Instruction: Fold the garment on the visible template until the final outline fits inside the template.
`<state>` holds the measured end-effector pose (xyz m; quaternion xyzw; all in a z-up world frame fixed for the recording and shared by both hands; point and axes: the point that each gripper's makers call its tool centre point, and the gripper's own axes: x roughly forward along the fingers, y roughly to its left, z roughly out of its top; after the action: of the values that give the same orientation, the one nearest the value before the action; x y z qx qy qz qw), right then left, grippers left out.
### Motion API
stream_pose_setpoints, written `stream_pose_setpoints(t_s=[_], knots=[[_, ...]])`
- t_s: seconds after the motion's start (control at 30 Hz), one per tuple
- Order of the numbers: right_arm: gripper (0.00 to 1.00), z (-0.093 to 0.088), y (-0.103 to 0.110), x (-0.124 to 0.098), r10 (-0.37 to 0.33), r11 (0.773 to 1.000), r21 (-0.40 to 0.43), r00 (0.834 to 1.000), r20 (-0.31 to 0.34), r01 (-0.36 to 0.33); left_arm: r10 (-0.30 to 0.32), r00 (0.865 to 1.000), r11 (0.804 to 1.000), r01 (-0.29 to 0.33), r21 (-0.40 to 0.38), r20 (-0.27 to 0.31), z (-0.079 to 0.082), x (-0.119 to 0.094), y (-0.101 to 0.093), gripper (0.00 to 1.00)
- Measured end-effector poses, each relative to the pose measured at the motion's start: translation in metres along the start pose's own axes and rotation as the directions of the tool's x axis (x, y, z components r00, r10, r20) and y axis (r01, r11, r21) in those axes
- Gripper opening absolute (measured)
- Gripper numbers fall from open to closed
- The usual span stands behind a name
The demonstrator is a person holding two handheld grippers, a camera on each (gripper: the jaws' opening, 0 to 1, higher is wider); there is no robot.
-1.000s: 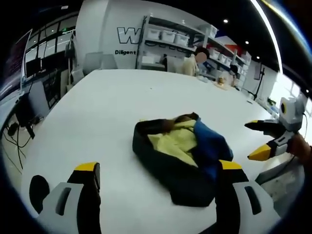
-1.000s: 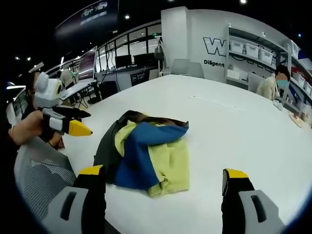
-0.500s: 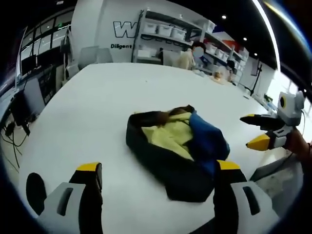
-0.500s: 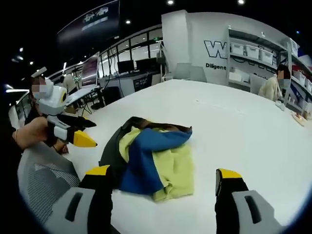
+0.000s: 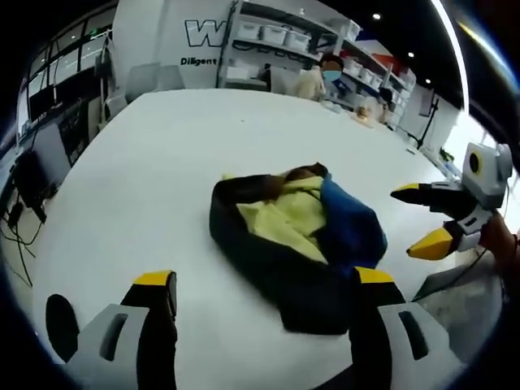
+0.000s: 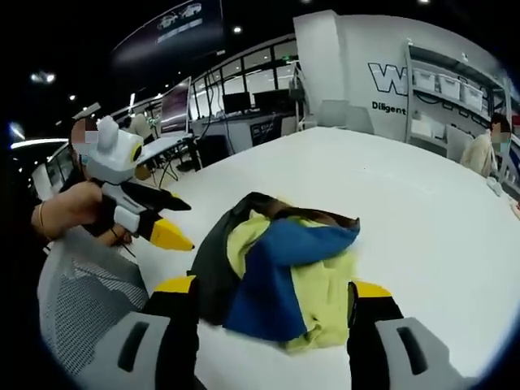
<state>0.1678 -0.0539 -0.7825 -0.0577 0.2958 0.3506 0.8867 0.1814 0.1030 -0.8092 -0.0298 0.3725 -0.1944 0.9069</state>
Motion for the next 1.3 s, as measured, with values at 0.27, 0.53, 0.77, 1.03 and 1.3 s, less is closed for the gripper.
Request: stream_pose_setpoints(t_s=[0.27,0.53,0.77,1.03,1.3], knots=[[0.58,0.003,0.009,0.016,0.045,0.999,0.006,0.998,-0.040,-0.045,-0.020,0.999,1.000,0.019,-0.021,-0.036,0.004,0.014,-0.001,0.79],[0.43,-0.003,0.012,0.033,0.052,0.998,-0.039,0.994,-0.095,-0.056,-0.084,0.993,0.996,0.081,-0.045,-0.078,-0.005,0.032,-0.012,0.55],[0.19,-0.016,0.005,0.039,0.020,0.997,-0.073,0.991,-0.130,-0.030,-0.038,0.993,0.998,0.031,-0.062,-0.111,-0.012,0.037,-0.006,0.39],[0.00,-0.021,-0.004,0.039,0.006,0.999,-0.052,0.992,-0.129,-0.013,-0.038,0.992,0.991,0.022,-0.130,-0.123,-0.021,0.043,-0.006,0.25],[0.00,-0.014,-0.009,0.030,0.031,0.999,0.031,0.996,-0.080,-0.029,-0.053,0.993,0.992,0.040,-0.119,-0.109,-0.016,0.042,-0.009,0.11]])
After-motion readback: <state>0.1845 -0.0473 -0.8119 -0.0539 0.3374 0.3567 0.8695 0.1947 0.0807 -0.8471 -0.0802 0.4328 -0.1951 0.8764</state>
